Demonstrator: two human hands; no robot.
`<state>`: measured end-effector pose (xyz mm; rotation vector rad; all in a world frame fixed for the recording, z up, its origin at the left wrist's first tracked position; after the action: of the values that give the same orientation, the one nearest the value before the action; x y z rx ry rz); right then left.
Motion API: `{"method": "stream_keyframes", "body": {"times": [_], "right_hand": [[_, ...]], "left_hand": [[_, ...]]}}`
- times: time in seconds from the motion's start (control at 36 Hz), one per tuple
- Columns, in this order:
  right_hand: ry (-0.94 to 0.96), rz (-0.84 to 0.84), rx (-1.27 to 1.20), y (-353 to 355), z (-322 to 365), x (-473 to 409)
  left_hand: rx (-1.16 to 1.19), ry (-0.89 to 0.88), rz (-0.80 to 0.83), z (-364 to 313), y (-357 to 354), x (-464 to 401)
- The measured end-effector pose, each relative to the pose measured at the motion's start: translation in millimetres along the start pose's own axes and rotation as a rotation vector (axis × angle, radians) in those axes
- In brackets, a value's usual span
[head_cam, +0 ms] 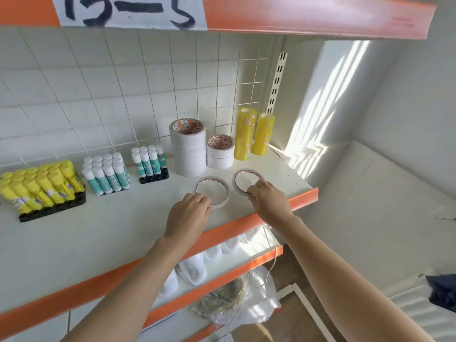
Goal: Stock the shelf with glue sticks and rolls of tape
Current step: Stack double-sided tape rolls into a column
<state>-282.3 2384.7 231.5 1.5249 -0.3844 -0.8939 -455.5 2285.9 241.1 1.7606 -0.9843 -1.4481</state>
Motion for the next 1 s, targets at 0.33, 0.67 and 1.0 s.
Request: {"method": "stream_keyframes", "body": {"times": [0.33,0.67,1.0], "right_hand": [[-0.084,0.02,-0.13,-18,-35,-15],[0.249,-0.04,-0.2,-22,11,-30],[0.368,-0.082,-0.203,-38,23,-52]], "left_hand": [[-0.055,0.136,0.068,-5,-39,-23],[-0.029,0.271,0.09,1,-49,-23],[-0.08,0.382,0.033,31,-49,-11]]}}
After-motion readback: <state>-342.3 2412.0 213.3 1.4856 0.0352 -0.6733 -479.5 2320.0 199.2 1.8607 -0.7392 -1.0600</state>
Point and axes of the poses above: each hand's wrist, its own x-axis away from the middle knuckle, its own y-axis out of the back of the hand, z = x × y, the point moved 6 cm from there along -x, towards the middle knuckle, and after that the axes turned 11 degrees about y, right-handed, at the moved point
